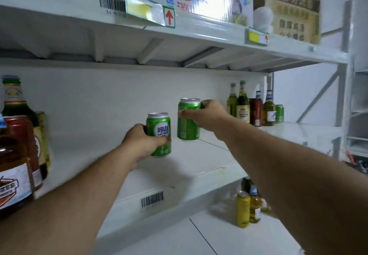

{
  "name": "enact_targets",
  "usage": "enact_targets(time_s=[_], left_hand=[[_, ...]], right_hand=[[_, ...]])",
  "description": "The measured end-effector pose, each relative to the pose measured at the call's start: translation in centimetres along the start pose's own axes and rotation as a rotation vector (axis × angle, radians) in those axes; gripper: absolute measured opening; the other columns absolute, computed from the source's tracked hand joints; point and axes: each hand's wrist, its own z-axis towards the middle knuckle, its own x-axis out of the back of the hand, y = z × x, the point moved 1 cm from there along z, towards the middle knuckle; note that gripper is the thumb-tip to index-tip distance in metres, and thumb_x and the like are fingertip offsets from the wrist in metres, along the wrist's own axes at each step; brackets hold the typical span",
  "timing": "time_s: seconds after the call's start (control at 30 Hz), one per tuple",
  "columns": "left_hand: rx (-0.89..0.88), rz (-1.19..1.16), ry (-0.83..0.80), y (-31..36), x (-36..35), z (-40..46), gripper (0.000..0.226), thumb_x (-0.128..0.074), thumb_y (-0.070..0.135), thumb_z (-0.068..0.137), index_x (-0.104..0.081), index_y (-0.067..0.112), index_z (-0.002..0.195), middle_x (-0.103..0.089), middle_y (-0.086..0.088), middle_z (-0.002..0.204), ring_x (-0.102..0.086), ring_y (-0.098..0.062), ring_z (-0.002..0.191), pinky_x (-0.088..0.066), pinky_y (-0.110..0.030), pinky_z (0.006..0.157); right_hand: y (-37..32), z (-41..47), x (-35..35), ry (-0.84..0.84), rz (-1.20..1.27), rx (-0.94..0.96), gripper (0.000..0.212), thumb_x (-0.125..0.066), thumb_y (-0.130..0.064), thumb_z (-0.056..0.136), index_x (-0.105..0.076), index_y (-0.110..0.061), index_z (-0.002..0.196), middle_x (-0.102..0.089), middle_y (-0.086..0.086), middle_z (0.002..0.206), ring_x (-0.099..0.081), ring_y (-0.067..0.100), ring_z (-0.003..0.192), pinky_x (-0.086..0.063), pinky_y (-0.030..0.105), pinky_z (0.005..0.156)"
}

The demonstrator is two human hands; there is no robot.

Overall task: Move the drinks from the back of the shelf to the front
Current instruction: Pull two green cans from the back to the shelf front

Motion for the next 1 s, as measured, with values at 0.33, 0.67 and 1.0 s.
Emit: enact_targets(time_s=[0.33,0.67,1.0], left_hand=[[-0.109,-0.069,-0.169,6.5,-9.4,-4.3,0.041,-0.092,0.025,0.076,-0.060,0.020,0.101,-0.067,0.003,0.097,-0.061,-0.010,0.083,-0.046,-0.030,0.077],[-0.104,-0.093,-0.235,12.2,-24.7,-5.9,0.058,-0.094,0.029,0.073,-0.064,0.015,0.120,-0.072,-0.002,0.110,-0.066,-0.012,0.092,-0.049,-0.028,0.069],[-0.107,-0.148,-0.275,17.8,-38.5,-5.6,0.055,-0.095,0.024,0.073,-0.064,0.017,0.118,-0.072,-0.002,0.113,-0.068,-0.019,0.101,-0.053,-0.034,0.088]], right_hand=[[2.7,-3.6,11.2,0.110,-0.029,-0.070,0.039,-0.084,-0.037,0.075,-0.064,-0.015,0.100,-0.070,0.002,0.093,-0.067,0.013,0.081,-0.053,0.023,0.061],[10.0,-2.1,25.8,0.194,-0.101,-0.097,0.040,-0.087,-0.039,0.072,-0.068,-0.014,0.097,-0.072,0.003,0.090,-0.068,0.014,0.079,-0.053,0.025,0.064],[16.8,0.6,38.3,0.208,-0.107,-0.120,0.036,-0.088,-0.037,0.072,-0.070,-0.012,0.091,-0.072,0.003,0.086,-0.065,0.011,0.069,-0.050,0.022,0.056]])
